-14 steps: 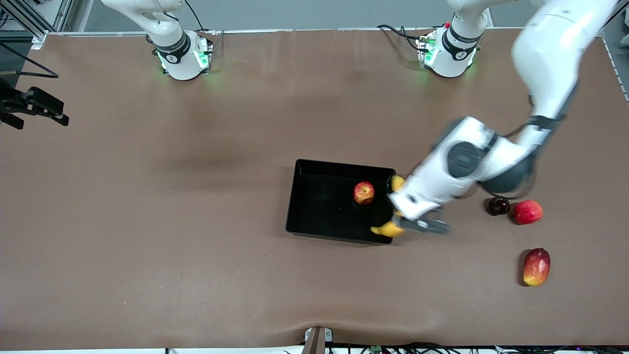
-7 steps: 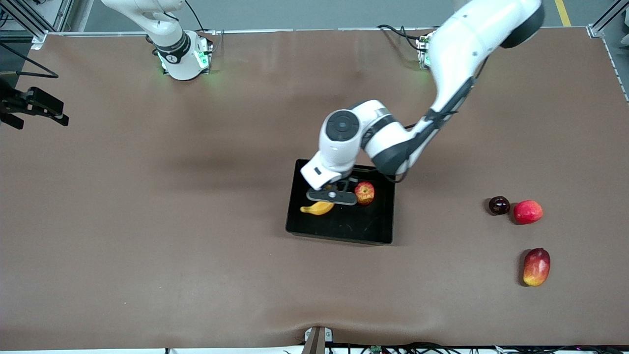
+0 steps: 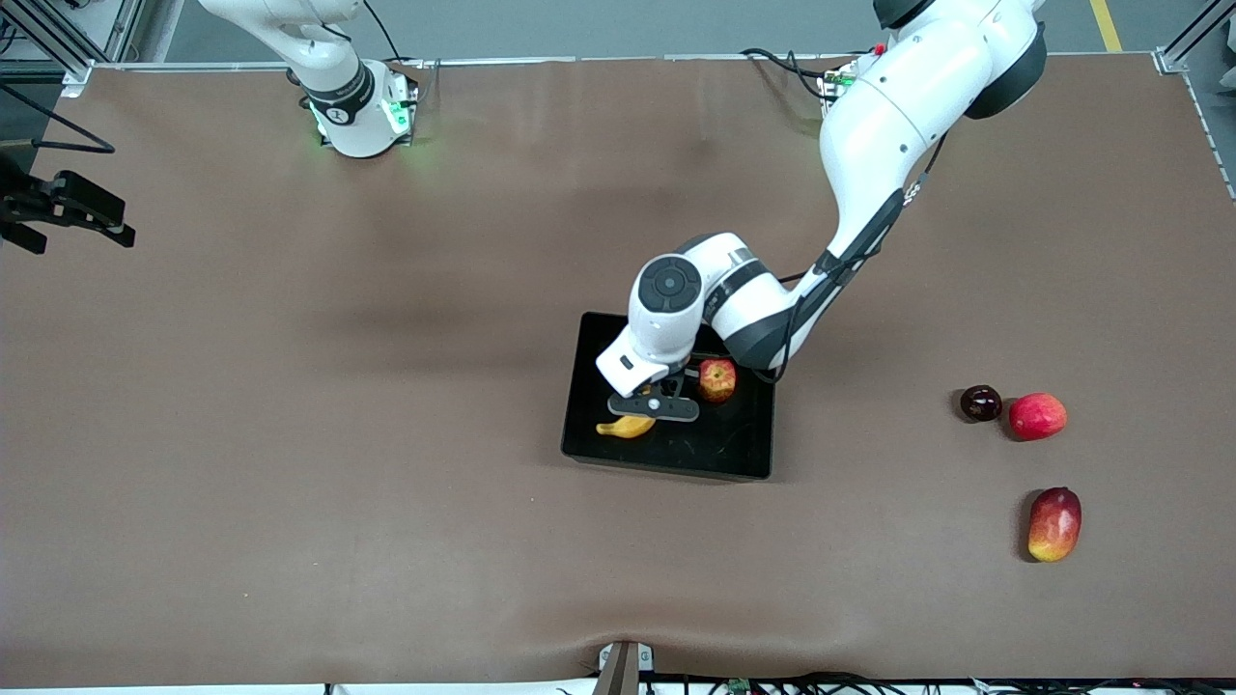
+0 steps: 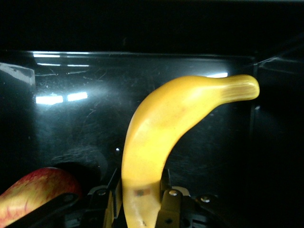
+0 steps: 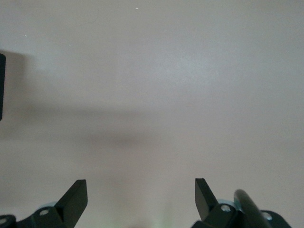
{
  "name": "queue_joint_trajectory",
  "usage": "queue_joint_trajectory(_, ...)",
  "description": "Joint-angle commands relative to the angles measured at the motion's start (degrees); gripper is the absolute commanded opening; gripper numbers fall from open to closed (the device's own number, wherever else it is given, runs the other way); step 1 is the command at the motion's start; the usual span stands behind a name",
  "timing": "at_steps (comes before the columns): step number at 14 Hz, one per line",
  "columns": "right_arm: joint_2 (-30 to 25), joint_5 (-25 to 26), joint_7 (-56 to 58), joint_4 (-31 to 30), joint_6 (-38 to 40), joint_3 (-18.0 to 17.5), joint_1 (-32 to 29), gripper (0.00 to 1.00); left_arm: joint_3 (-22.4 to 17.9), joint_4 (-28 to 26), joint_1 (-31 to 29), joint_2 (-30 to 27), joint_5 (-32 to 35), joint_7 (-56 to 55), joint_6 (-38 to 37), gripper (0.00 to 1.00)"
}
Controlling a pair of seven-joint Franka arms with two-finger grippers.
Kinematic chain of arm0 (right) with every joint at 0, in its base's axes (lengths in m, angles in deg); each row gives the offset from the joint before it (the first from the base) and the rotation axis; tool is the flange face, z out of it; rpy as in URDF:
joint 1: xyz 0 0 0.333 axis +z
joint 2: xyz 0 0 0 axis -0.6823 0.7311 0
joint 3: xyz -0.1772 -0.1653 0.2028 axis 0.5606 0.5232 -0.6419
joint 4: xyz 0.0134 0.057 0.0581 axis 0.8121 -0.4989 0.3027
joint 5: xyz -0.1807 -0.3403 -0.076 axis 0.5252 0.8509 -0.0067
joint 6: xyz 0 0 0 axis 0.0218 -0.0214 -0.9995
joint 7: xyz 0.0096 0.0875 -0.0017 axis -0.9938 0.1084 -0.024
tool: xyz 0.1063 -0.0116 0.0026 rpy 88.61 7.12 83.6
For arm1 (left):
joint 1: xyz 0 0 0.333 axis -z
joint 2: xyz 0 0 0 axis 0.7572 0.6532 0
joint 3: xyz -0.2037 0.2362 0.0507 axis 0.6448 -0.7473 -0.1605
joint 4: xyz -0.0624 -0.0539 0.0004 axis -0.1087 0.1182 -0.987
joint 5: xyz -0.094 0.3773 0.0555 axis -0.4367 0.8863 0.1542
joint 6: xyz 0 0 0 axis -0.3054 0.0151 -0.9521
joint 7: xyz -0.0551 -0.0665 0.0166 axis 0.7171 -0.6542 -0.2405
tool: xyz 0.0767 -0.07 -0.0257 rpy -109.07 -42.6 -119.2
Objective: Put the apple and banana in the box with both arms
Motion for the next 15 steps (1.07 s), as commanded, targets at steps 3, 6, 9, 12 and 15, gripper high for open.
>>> queue_joint_trajectory(3, -0.3, 0.4, -0.2, 0.1, 0.4, -0.7, -1.1, 1.0, -2.3, 1.5, 2.6, 2.3, 0.5, -1.0, 0.2, 0.25)
queue_joint_trajectory(6, -0.3, 0.4, -0.2, 0.1, 0.3, -0.7, -1.1, 1.0, -2.3, 1.8, 2.8, 1.4, 0.1, -4.1, 0.2, 1.0)
queue_joint_trajectory(9, -0.3, 0.4, -0.2, 0.1, 0.4, -0.7, -1.1, 1.0, -2.3, 1.7, 1.0, -4.7, 0.1, -5.3, -1.8, 1.0)
queue_joint_trajectory(12, -0.2, 0.4, -0.2, 0.1, 0.4, -0.7, -1.1, 1.0, -2.4, 1.4, -3.4, -13.5, 0.9, -6.4, -10.9, 1.0)
queue_joint_trajectory(15, -0.3, 0.4, -0.2, 0.1, 0.4, -0.7, -1.2, 1.0, -2.3, 0.5, -7.8, -20.5, 0.2, -2.1, -18.5, 1.0)
